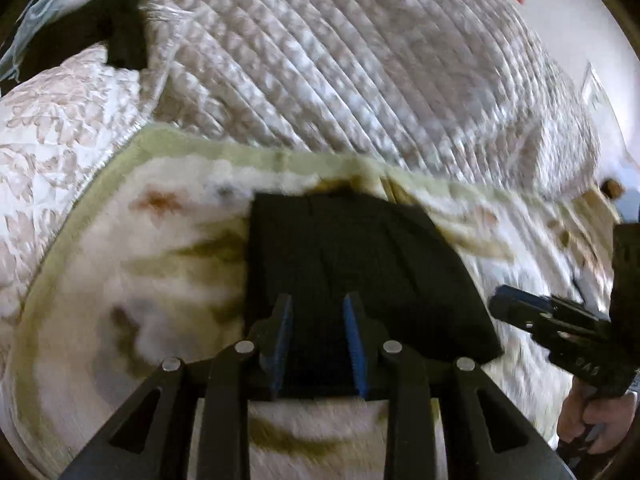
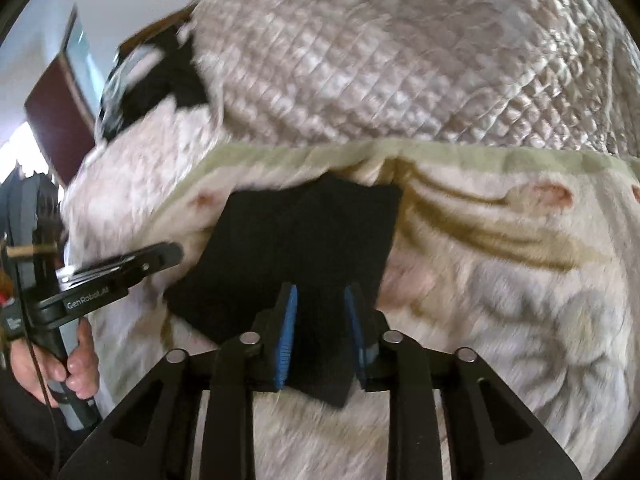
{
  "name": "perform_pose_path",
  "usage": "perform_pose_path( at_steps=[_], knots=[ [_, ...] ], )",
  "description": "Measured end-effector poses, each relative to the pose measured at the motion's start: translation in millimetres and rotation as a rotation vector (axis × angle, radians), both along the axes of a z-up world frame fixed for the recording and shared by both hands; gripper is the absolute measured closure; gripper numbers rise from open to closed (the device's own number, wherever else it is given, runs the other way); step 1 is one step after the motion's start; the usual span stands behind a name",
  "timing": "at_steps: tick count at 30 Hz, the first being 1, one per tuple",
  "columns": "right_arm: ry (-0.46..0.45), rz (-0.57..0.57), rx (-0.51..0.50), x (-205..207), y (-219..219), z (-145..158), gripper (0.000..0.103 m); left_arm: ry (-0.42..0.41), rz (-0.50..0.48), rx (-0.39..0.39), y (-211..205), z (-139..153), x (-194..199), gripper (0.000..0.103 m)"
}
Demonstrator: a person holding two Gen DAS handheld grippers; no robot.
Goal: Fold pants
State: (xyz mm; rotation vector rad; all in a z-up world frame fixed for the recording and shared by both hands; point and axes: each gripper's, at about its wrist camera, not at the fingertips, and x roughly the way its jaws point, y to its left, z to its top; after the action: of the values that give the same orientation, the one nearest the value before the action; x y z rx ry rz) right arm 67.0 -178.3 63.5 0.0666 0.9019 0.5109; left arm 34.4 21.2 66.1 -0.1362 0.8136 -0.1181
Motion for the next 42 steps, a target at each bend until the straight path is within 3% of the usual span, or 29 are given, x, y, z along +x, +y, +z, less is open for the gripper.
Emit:
perform_pose_path(
  at_steps=[2,6,15,20,22,34,42],
  knots=[
    [0.023,0.014,-0.055,-5.1,6.7,-16.8,0.083,0.04,-0.001,0.04,-6.1,-15.2,-2.3,0.074],
    [-0.012,0.017,-0.071,-9.3,5.9,-10.5,0.083,0.023,-0.003,0.075,-10.5,-15.3,-6.2,0.074],
    [-0.07,0.024,-0.084,-51.1,3.0,4.7,0.082,0.021,0.028,0.063,-24.7,-11.1,-41.2,0.072],
    [-0.06,-0.012,-0.07,-60.7,-6.9,6.0,0.063,0.023,0.048,0.064,-26.6,-13.1,-54.1,0.062],
    [-0.058,-0.023,-0.072,-62.4,-9.8,4.1,0.06,0.025,0.06,0.072,-26.9,-15.5,-56.0,0.059],
    [-0.003,-0.025,-0.151,-56.8,-8.0,-28.1,0.06,0.086,0.079,0.113,-27.6,-40.9,-48.2,0.055],
    [-0.018,-0.019,-0.172,-57.7,-6.0,-35.4,0.056,0.079,0.065,0.143,-35.4,-47.1,-46.9,0.043]
  ],
)
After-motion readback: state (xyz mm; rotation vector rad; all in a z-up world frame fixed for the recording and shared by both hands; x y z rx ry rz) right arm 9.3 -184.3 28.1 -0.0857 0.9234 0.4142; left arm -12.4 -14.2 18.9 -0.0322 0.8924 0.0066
